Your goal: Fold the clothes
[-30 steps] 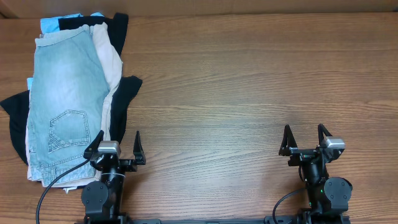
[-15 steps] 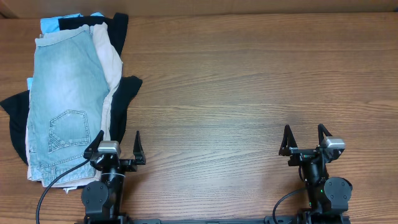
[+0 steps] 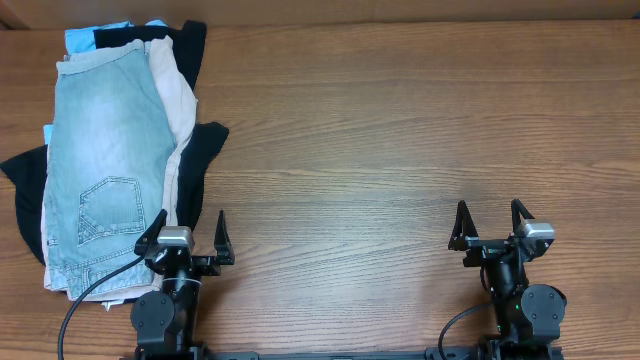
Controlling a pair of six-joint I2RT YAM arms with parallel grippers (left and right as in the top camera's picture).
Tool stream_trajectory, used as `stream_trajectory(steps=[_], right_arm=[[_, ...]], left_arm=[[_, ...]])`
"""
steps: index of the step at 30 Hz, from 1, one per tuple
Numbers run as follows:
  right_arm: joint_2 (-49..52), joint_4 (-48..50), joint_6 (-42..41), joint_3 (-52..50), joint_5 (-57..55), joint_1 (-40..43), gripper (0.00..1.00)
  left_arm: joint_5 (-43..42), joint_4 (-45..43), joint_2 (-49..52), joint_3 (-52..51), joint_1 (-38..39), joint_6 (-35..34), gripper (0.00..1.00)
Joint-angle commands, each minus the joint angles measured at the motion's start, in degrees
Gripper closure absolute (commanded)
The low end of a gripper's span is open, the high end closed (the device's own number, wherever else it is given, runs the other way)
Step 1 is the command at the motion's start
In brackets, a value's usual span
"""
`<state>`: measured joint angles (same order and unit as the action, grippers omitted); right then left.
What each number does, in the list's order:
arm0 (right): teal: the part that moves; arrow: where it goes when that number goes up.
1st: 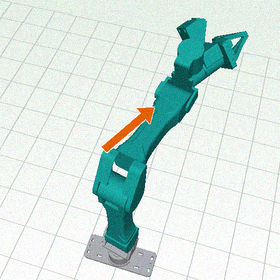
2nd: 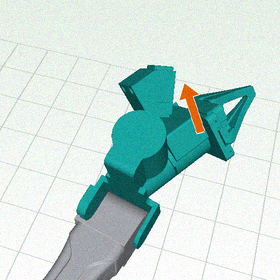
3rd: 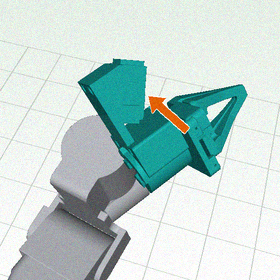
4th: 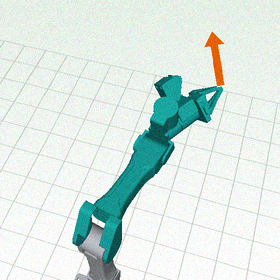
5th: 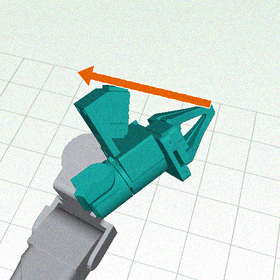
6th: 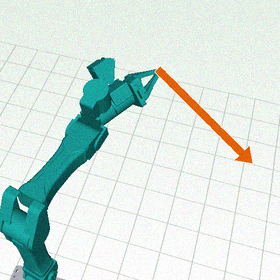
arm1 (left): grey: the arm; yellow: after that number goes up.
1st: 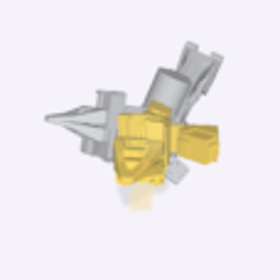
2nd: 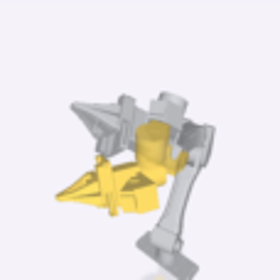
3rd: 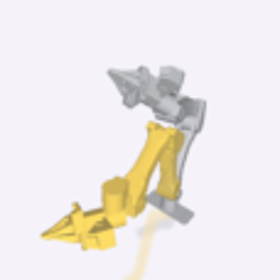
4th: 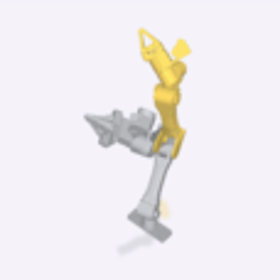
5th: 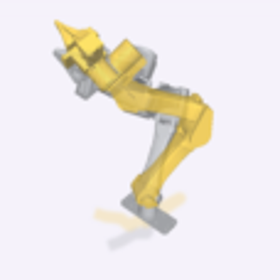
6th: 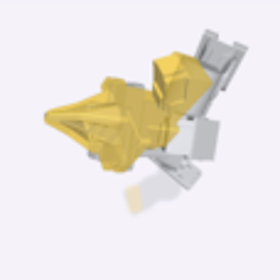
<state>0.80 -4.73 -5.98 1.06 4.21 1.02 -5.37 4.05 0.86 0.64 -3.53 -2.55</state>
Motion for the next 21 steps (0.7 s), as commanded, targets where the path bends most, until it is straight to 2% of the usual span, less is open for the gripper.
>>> stream_trajectory(steps=[1, 14, 18, 21], right_arm=[[-0.61, 0.28, -0.15, -0.59, -0.76, -0.26, 0.00], [-0.63, 2.01, -0.22, -0.59, 2.75, -0.26, 0.00], [-0.63, 10.99, -0.28, -0.59, 8.79, -0.26, 0.00], [-0.63, 17.81, -3.54, -0.57, 9.29, -0.26, 0.00]], left_arm=[[-0.44, -0.24, -0.50, -0.37, -0.52, 1.29, 0.00], [-3.96, -1.31, -0.50, -0.37, -0.52, 1.07, 0.00], [-7.23, -4.26, -0.50, -0.35, -0.52, 1.05, 0.00], [-8.50, -5.68, -0.50, 0.70, -0.52, -0.96, 0.00]])
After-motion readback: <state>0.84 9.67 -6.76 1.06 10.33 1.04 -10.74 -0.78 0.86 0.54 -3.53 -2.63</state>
